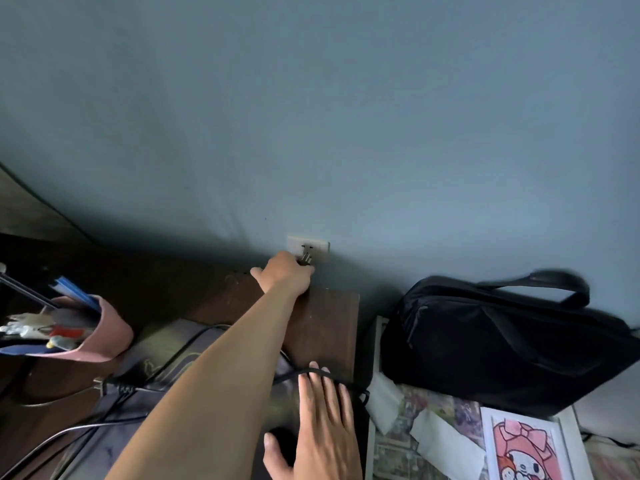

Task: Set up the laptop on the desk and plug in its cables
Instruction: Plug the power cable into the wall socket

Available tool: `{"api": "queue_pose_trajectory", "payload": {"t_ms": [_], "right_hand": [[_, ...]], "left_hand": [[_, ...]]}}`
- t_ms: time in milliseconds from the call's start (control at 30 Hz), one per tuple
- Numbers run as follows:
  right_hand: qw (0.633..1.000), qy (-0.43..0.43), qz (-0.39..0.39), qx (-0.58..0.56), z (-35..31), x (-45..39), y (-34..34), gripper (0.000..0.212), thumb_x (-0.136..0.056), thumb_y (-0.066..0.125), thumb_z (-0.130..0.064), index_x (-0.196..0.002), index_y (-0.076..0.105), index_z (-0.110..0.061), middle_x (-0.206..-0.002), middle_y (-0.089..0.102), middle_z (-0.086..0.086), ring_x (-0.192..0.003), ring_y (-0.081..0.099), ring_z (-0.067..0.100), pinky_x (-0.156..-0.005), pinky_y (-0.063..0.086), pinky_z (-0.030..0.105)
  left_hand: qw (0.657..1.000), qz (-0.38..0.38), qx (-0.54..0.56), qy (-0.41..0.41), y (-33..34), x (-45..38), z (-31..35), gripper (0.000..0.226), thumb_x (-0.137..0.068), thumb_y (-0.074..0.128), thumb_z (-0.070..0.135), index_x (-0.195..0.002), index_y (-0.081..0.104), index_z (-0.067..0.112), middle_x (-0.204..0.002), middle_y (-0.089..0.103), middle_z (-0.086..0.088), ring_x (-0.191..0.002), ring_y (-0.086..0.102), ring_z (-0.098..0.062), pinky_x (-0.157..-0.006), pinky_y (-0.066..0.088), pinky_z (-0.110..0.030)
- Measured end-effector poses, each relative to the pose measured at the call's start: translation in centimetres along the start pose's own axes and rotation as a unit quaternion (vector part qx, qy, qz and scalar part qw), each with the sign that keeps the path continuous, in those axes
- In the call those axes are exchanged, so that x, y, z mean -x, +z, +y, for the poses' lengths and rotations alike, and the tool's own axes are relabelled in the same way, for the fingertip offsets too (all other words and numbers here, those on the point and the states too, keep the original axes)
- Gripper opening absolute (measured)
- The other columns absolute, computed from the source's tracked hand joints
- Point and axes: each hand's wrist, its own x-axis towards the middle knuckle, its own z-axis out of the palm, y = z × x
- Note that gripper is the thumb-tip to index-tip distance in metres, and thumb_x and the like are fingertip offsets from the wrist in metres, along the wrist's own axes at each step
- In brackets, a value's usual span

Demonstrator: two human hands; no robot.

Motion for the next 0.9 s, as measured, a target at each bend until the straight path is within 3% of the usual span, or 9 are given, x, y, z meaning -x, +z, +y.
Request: {"api": "queue_pose_trajectory", "payload": {"t_ms": [167, 233, 300, 400, 500, 767, 900], "right_hand": [[0.997, 0.027, 0.076, -0.001, 0.2, 0.0, 0.8, 0.083, -0.051, 0.065, -0.058, -0.119, 0.051, -0.012, -0.125, 0.05, 0.01, -0.115, 0.049, 0.033, -0.109, 0.028, 0.047], [0.996, 0.023, 0.074, 0.036, 0.4, -0.1, 1.1, 0.09, -0.051, 0.062, -0.059, -0.124, 0.053, -0.007, -0.125, 0.056, 0.014, -0.115, 0.05, 0.032, -0.111, 0.022, 0.051], [0.996, 0.025, 0.059, 0.059, 0.4, -0.3, 1.2, 0.091, -0.051, 0.06, -0.06, -0.125, 0.058, -0.008, -0.126, 0.062, 0.015, -0.117, 0.049, 0.031, -0.106, 0.026, 0.055], [0.997, 0.042, 0.025, 0.053, 0.0, -0.5, 0.8, 0.09, -0.05, 0.059, -0.06, -0.126, 0.056, -0.012, -0.126, 0.065, 0.014, -0.117, 0.048, 0.031, -0.094, 0.035, 0.055], [0.997, 0.052, 0.005, 0.052, -0.1, -0.6, 0.7, 0.091, -0.049, 0.057, -0.062, -0.127, 0.051, -0.014, -0.125, 0.067, 0.013, -0.116, 0.048, 0.03, -0.092, 0.036, 0.054], [0.997, 0.069, -0.015, 0.04, -0.4, -0.9, 0.8, 0.095, -0.044, 0.057, -0.065, -0.125, 0.052, -0.017, -0.122, 0.068, 0.012, -0.114, 0.048, 0.029, -0.09, 0.036, 0.052], [0.997, 0.062, -0.004, 0.037, -0.4, -1.0, 0.9, 0.094, -0.047, 0.06, -0.068, -0.125, 0.053, -0.017, -0.122, 0.069, 0.012, -0.114, 0.049, 0.029, -0.089, 0.037, 0.053]], "left_hand": [[0.998, 0.0, -0.067, 0.002, 1.0, -0.1, -0.1, 0.023, -0.087, 0.054, 0.036, -0.071, 0.048, 0.02, -0.093, 0.071, -0.004, -0.09, 0.064, -0.027, -0.089, 0.03, -0.036], [0.999, -0.015, -0.047, -0.019, 0.7, -0.7, 0.4, 0.017, -0.088, 0.056, 0.034, -0.08, 0.052, 0.019, -0.099, 0.07, -0.004, -0.097, 0.064, -0.026, -0.097, 0.032, -0.037], [0.999, -0.025, -0.024, -0.031, 0.5, -1.5, 0.4, 0.018, -0.088, 0.058, 0.035, -0.089, 0.055, 0.017, -0.103, 0.07, -0.005, -0.102, 0.064, -0.027, -0.1, 0.036, -0.037], [0.999, -0.031, -0.016, -0.026, 0.4, -1.9, 0.2, 0.024, -0.087, 0.061, 0.038, -0.09, 0.057, 0.015, -0.103, 0.07, -0.006, -0.099, 0.065, -0.028, -0.084, 0.046, -0.032], [0.999, -0.045, -0.018, -0.015, 0.5, -1.8, 0.1, 0.026, -0.087, 0.062, 0.042, -0.088, 0.055, 0.018, -0.103, 0.069, -0.006, -0.098, 0.065, -0.029, -0.072, 0.044, -0.028], [0.998, -0.06, -0.001, -0.01, 0.5, -2.3, 0.6, 0.022, -0.089, 0.061, 0.038, -0.093, 0.059, 0.016, -0.08, 0.058, -0.001, -0.077, 0.057, -0.025, -0.063, 0.042, -0.029], [0.995, -0.073, 0.057, -0.032, 0.6, -2.7, 1.4, 0.006, -0.088, 0.057, 0.015, -0.083, 0.054, 0.011, -0.072, 0.054, -0.005, -0.071, 0.054, -0.027, -0.061, 0.043, -0.03]]}}
